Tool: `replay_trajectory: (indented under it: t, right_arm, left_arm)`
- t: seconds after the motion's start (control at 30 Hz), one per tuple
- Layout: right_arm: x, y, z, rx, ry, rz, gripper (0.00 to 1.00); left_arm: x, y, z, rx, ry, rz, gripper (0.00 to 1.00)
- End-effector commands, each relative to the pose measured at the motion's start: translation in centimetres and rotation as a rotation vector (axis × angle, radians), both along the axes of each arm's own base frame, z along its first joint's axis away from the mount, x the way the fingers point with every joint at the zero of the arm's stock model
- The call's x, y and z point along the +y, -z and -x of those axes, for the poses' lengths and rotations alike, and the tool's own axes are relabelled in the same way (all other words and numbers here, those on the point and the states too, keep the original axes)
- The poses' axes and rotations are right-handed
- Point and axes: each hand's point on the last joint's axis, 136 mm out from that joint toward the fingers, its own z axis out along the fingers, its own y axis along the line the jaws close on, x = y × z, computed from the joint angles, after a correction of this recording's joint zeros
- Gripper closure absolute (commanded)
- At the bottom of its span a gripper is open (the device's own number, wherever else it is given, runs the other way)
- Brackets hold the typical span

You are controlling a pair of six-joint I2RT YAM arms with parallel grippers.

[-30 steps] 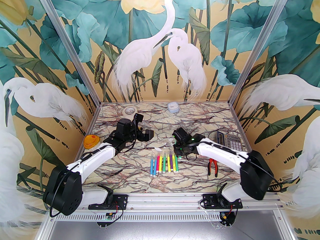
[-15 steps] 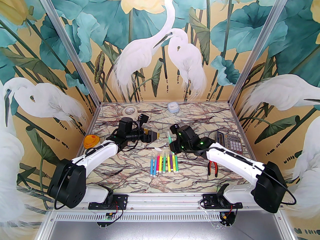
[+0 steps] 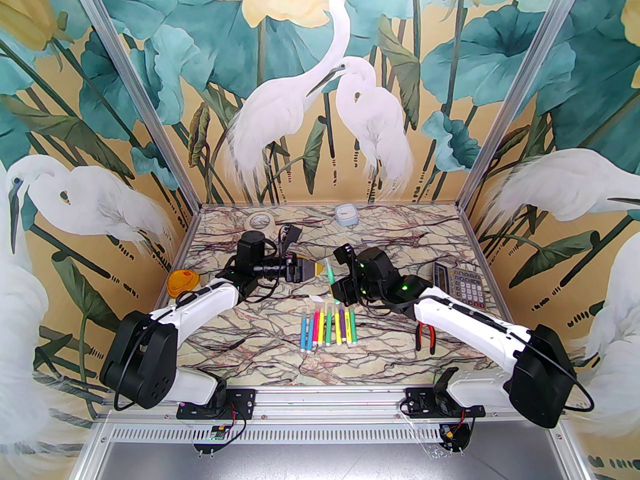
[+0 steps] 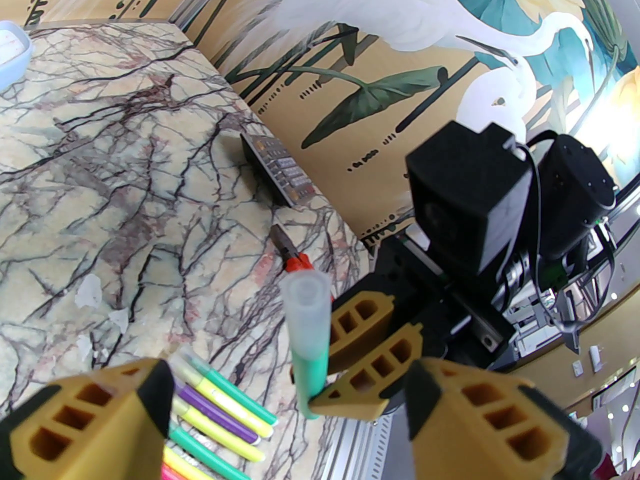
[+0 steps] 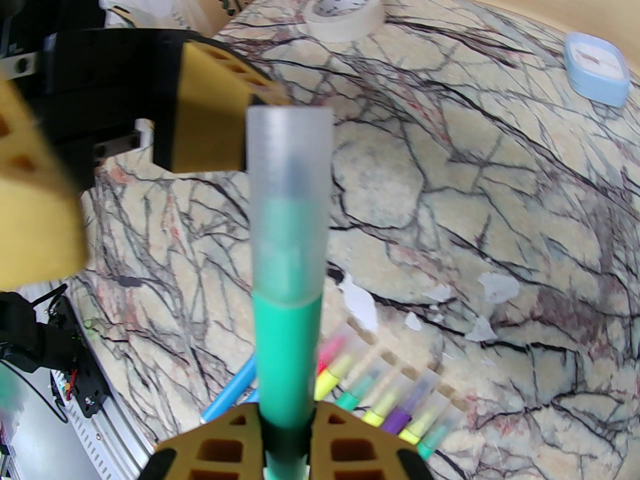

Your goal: Open the pen caps

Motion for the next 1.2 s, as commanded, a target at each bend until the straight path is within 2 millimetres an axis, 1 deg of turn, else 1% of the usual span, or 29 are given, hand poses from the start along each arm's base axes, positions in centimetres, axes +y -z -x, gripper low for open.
replay_trajectory:
  t: [0.0, 0.2, 0.43, 0.5, 0.57, 0.7, 1.0, 1.17]
  right_arm:
    - [0.9, -1.2, 0.0, -0.032, -0.052, -0.042, 0.91]
    - [1.6, -1.0, 0.0, -0.016, -0.08, -0.055, 0.91]
    - [2.1, -1.2, -0.1, -0.021, -0.096, -0.057, 0.91]
    - [2.2, -1.4, -0.2, -0.026, -0.102, -0.057, 0.91]
    - [2.2, -1.6, -0.3, -0.032, -0.105, -0.058, 0.91]
    - [2.4, -1.9, -0.3, -0.039, -0.109, -0.061, 0.91]
    - [2.6, -1.6, -0.3, -0.03, -0.12, -0.063, 0.91]
    - [2.5, -2.0, -0.4, -0.044, -0.111, -0.071, 0.91]
  left_arm:
    - [-0.7, -1.5, -0.3, -0.019, 0.032, 0.04, 0.26]
    - [-1.1, -1.8, -0.8, -0.01, 0.041, 0.057, 0.34]
    - [-1.5, -2.0, -0.8, 0.0, 0.065, 0.072, 0.39]
    - [-1.6, -2.0, -0.7, 0.004, 0.074, 0.071, 0.43]
    - [-1.6, -2.0, -0.7, 0.005, 0.077, 0.068, 0.48]
    - [-1.6, -2.0, -0.6, 0.007, 0.083, 0.067, 0.55]
    - [-1.7, -2.2, -0.7, 0.0, 0.081, 0.067, 0.71]
    - [-1.7, -2.3, -0.7, 0.005, 0.082, 0.069, 0.84]
